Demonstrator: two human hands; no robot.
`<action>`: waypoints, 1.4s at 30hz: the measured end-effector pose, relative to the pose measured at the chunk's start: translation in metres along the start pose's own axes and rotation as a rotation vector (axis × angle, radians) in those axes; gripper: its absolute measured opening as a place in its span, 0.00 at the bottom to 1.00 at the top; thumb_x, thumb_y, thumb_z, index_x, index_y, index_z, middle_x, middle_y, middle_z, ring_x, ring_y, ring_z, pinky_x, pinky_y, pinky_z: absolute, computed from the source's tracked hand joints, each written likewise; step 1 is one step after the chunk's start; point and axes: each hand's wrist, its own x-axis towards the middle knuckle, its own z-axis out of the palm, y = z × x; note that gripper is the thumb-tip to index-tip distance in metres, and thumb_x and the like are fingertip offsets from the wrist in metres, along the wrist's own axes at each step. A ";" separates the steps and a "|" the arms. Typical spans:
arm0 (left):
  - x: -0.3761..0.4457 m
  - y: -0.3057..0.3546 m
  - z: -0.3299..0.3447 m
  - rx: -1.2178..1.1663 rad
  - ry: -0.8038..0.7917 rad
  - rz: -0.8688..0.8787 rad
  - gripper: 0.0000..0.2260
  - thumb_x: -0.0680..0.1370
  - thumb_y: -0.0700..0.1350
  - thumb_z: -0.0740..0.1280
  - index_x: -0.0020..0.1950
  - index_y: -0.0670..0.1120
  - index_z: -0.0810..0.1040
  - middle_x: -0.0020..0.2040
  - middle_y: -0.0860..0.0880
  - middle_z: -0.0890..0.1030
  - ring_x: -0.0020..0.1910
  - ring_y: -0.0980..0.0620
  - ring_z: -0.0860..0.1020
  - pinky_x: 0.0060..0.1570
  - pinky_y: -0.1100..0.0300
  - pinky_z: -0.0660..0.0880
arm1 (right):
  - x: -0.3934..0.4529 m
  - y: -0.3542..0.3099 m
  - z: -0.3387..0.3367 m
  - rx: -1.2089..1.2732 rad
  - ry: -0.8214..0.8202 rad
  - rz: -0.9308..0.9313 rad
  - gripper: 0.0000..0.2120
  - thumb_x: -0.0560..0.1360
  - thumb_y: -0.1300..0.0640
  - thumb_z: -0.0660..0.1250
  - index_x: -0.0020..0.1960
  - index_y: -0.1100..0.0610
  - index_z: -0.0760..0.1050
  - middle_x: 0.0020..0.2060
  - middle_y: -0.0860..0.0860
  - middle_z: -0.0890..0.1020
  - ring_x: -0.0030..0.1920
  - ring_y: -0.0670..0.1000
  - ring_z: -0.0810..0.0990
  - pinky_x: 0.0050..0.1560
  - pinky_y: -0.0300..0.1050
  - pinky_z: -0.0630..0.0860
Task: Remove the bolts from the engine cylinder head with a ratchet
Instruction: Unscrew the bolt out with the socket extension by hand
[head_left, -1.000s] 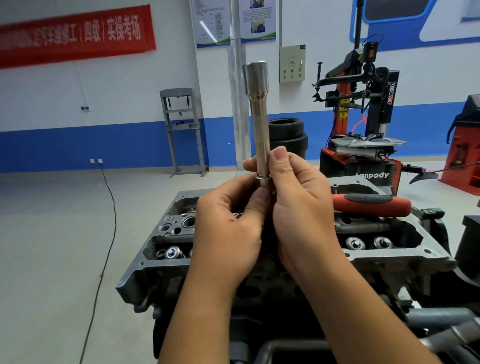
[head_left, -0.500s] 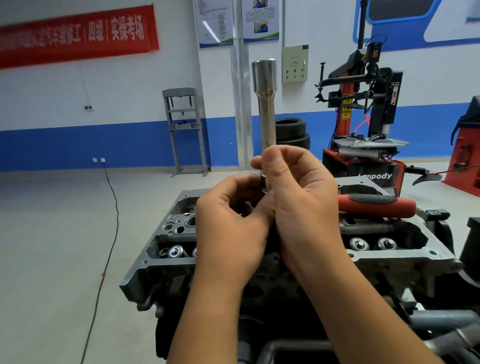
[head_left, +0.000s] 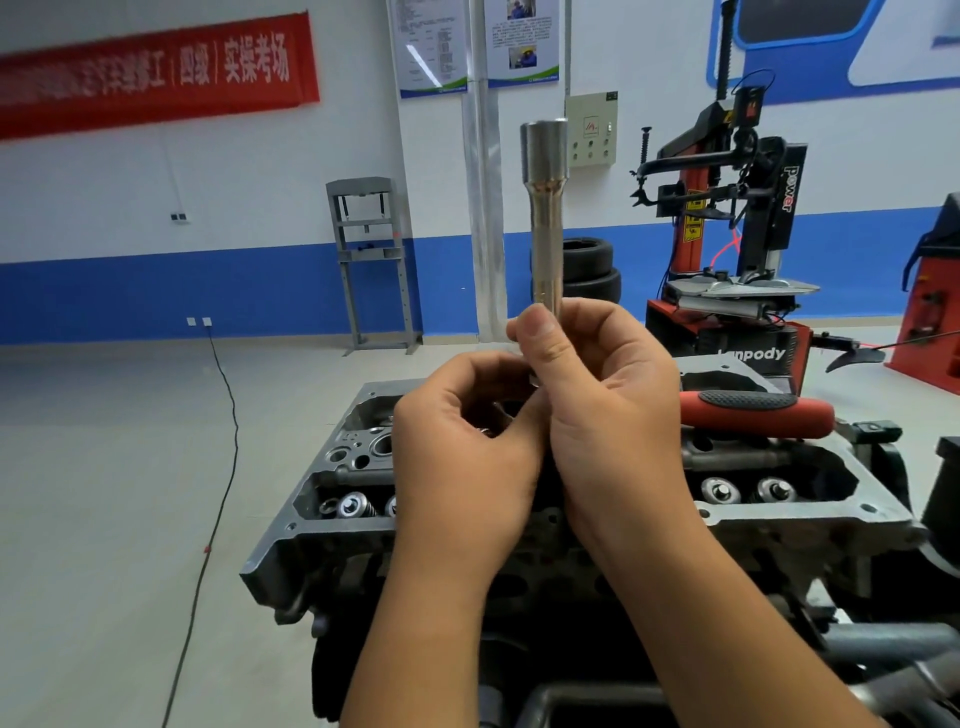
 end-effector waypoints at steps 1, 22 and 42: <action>0.001 0.001 0.000 -0.009 -0.041 0.008 0.05 0.79 0.41 0.75 0.53 0.49 0.86 0.47 0.51 0.88 0.48 0.49 0.87 0.52 0.46 0.85 | 0.000 0.000 -0.001 -0.002 0.005 -0.008 0.10 0.78 0.54 0.74 0.51 0.61 0.80 0.45 0.62 0.84 0.47 0.64 0.85 0.52 0.69 0.82; 0.001 0.004 -0.002 -0.055 -0.087 0.005 0.12 0.82 0.37 0.69 0.54 0.53 0.86 0.50 0.54 0.88 0.52 0.56 0.86 0.53 0.63 0.81 | 0.002 0.000 0.002 0.002 0.029 0.026 0.16 0.83 0.51 0.64 0.50 0.63 0.81 0.42 0.57 0.86 0.46 0.60 0.85 0.55 0.67 0.82; -0.002 0.001 0.004 0.084 -0.011 -0.013 0.10 0.76 0.37 0.75 0.50 0.52 0.85 0.43 0.54 0.88 0.43 0.55 0.87 0.44 0.56 0.84 | 0.000 -0.001 0.001 0.020 0.025 0.007 0.16 0.68 0.48 0.77 0.48 0.58 0.80 0.38 0.49 0.84 0.42 0.53 0.84 0.52 0.62 0.84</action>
